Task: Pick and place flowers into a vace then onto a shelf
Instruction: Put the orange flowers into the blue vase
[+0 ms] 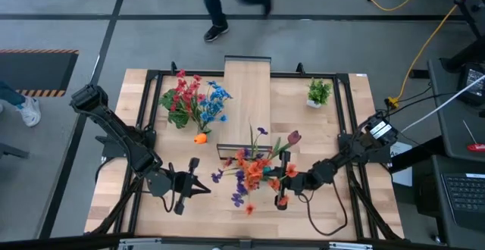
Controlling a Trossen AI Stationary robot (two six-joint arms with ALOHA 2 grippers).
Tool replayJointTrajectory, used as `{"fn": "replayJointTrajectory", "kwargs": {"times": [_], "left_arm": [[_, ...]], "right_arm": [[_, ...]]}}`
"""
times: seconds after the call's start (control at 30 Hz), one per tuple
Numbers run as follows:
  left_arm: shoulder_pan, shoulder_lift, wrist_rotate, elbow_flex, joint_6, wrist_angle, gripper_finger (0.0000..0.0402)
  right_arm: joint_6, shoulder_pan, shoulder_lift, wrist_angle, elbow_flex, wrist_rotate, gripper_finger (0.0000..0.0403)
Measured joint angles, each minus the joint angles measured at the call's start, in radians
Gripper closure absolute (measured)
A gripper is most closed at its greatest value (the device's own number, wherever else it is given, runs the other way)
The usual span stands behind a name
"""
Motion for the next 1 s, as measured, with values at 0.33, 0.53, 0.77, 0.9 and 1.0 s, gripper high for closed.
{"fn": "replayJointTrajectory", "kwargs": {"times": [0.33,0.53,0.77,0.9,1.0], "left_arm": [[0.000,0.000,0.013,0.000,-0.008,0.000,0.0396],[0.000,0.000,0.014,0.000,-0.008,0.000,0.0400],[0.000,0.000,0.014,0.000,-0.010,0.000,0.0397],[0.000,0.000,0.014,0.000,-0.010,0.000,0.0400],[0.000,0.000,0.014,0.000,-0.010,0.000,0.0399]], "right_arm": [[-0.029,-0.007,0.000,-0.002,0.000,0.001,0.0395],[-0.029,-0.007,0.000,-0.053,0.000,0.002,0.0398],[-0.080,-0.007,0.000,-0.074,0.000,0.004,0.0398],[-0.073,-0.007,0.000,-0.106,0.000,0.004,0.0398],[-0.072,-0.007,0.000,-0.117,0.000,0.005,0.0398]]}}
